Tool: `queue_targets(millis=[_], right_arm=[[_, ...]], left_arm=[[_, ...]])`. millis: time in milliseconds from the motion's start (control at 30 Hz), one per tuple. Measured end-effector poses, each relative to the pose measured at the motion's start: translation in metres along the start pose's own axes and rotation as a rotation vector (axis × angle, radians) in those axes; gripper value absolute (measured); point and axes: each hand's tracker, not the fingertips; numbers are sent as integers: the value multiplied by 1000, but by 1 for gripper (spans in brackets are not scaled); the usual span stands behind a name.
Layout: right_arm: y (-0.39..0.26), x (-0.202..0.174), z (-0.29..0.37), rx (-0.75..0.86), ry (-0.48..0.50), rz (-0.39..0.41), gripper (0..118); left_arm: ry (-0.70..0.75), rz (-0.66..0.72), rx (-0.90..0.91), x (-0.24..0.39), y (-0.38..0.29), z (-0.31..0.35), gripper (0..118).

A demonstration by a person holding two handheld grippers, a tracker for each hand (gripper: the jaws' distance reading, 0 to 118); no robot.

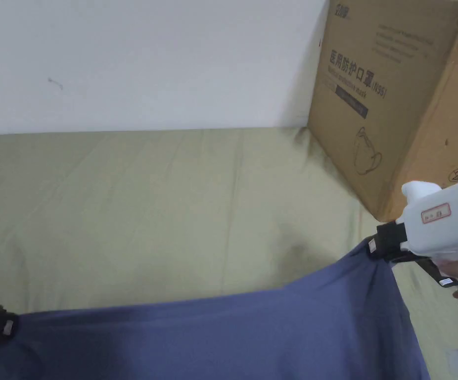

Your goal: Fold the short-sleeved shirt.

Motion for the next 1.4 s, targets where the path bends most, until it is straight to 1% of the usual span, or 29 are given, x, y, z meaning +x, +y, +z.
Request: queue_targets(millis=[100,267,333,433,500,567,633,700,800,900,967,1067,1133,1167,1200,1233,1267,1300,1333,1367,1400], right_arm=[[12,-3,13,50,8,-20,0],[20,-14,38,183,-17,-3,0],[18,-14,46,202,-11,-5,0],[8,-11,49,181,-7,-4,0],[-13,-6,50,176,-15,-1,0],[-40,1,50,161,-10,-4,0],[-76,11,48,136,5,-26,0],[-113,20,47,67,3,-57,0],[-166,31,46,14,-11,-41,0],[-206,37,39,-45,-34,-53,0],[-223,40,29,-64,-58,-63,0],[-232,39,11,-85,-93,-85,0],[-232,41,-4,-101,-119,-82,0],[-232,39,-8,-103,-129,-73,1],[-231,36,-10,-98,-147,-56,8],[-231,33,-10,-81,-151,-41,18],[-232,32,-7,-67,-138,-26,35],[-232,31,-1,-48,-126,-25,73],[-232,29,5,-22,-125,-32,107],[-233,27,16,7,-119,-46,118],[-233,25,33,91,-73,-56,109]], left_arm=[[5,-1,56,4,14,15,2],[11,-5,147,11,30,37,2],[4,3,175,14,31,44,2],[-2,4,165,17,22,47,2],[1,5,154,18,1,48,2],[-28,35,139,14,-27,49,2],[-65,78,96,11,-62,47,2],[-81,100,59,8,-101,48,2],[-94,106,12,6,-151,52,2],[-97,122,-13,11,-190,55,2],[-91,117,-36,14,-204,49,2],[-67,130,-57,16,-208,39,2],[-56,128,-65,16,-205,35,2],[-32,117,-77,18,-202,34,5],[-30,114,-76,19,-200,32,10],[-5,111,-78,21,-199,32,25],[14,114,-72,21,-199,32,46],[31,119,-61,17,-200,35,78],[42,125,-52,19,-198,40,98],[42,132,-24,21,-197,49,109],[33,143,32,24,-194,60,111]])
